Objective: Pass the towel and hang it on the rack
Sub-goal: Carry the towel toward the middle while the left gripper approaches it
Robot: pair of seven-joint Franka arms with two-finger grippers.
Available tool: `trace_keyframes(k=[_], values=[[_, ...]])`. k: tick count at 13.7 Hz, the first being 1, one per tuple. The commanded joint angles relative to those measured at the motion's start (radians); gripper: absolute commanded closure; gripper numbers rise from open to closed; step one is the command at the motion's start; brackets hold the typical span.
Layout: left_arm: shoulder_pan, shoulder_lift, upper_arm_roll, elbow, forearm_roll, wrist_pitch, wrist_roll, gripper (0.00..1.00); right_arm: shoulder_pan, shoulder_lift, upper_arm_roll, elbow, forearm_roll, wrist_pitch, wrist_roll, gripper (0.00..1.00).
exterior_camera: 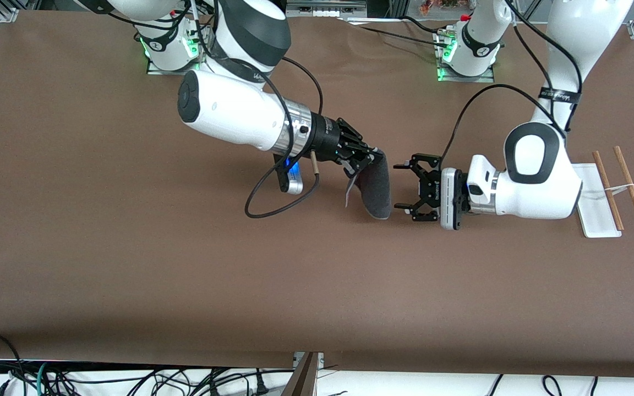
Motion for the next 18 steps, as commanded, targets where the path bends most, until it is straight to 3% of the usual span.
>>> trace_keyframes(k=[1,5,6,7,8,17,18], values=[[-0.013,0.038,0.003,0.026,-0.037,0.011,0.127,0.00,0.015,0.009,-0.002,0.025,-0.026,0.007,0.032,1.00],[-0.008,0.053,0.000,0.008,-0.055,0.011,0.245,0.01,0.015,0.009,-0.002,0.025,-0.026,0.013,0.032,1.00],[-0.008,0.055,0.000,0.006,-0.069,0.010,0.269,0.14,0.015,0.009,-0.002,0.025,-0.026,0.014,0.032,1.00],[-0.009,0.061,-0.001,-0.001,-0.086,0.011,0.289,0.62,0.015,0.009,-0.001,0.025,-0.026,0.014,0.032,1.00],[-0.009,0.061,-0.001,-0.006,-0.101,0.011,0.293,1.00,0.015,0.009,-0.001,0.025,-0.026,0.014,0.032,1.00],[0.006,0.046,0.002,0.008,-0.095,-0.004,0.287,1.00,0.013,0.009,-0.001,0.025,-0.024,0.016,0.034,0.99],[0.007,0.040,0.008,0.009,-0.087,-0.013,0.285,1.00,0.013,0.009,-0.001,0.025,-0.024,0.017,0.037,0.89]])
